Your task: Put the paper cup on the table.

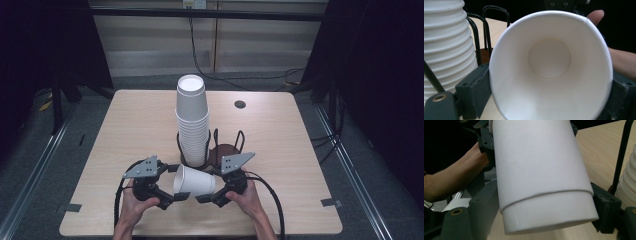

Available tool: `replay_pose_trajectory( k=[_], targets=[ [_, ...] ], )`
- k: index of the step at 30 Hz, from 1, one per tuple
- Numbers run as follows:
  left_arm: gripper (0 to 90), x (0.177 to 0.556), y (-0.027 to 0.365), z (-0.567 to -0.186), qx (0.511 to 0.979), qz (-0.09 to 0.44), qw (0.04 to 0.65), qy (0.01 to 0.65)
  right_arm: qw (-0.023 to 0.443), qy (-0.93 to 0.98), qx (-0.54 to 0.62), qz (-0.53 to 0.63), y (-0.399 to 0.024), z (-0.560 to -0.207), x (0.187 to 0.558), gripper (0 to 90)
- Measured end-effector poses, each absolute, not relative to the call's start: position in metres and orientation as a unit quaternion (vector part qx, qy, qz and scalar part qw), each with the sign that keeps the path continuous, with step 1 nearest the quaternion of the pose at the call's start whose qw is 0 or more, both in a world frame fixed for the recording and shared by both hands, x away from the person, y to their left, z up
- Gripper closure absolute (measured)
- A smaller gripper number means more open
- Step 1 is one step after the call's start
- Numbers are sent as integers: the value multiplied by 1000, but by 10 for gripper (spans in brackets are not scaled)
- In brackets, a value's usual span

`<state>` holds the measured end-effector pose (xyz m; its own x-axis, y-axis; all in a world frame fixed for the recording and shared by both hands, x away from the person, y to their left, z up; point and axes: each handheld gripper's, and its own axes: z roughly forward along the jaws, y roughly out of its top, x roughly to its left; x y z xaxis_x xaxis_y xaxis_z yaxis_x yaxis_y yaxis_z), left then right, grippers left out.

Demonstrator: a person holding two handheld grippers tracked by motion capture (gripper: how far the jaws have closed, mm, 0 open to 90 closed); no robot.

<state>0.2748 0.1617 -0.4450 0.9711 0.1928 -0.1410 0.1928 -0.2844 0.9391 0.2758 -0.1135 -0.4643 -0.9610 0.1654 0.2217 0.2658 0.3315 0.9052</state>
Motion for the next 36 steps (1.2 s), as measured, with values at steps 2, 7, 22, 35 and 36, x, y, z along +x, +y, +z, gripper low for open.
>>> replay_pose_trajectory(
  k=[2, 7, 22, 35, 36],
  targets=[
    [104, 275, 161, -443, 803, 5, 583, 122, 40, -813, -136, -565, -114, -464, 275, 188],
    [104, 275, 162, -443, 803, 9, 582, 128, 29, -805, -147, -574, -119, -463, 274, 163],
    [103, 279, 173, -442, 802, 17, 575, 162, -24, -788, -188, -586, -125, -466, 271, 132],
    [103, 282, 190, -439, 805, 31, 563, 186, -64, -769, -219, -597, -133, -475, 266, 131],
    [102, 283, 191, -439, 804, 31, 564, 187, -69, -767, -221, -598, -133, -475, 265, 131]
  ],
)
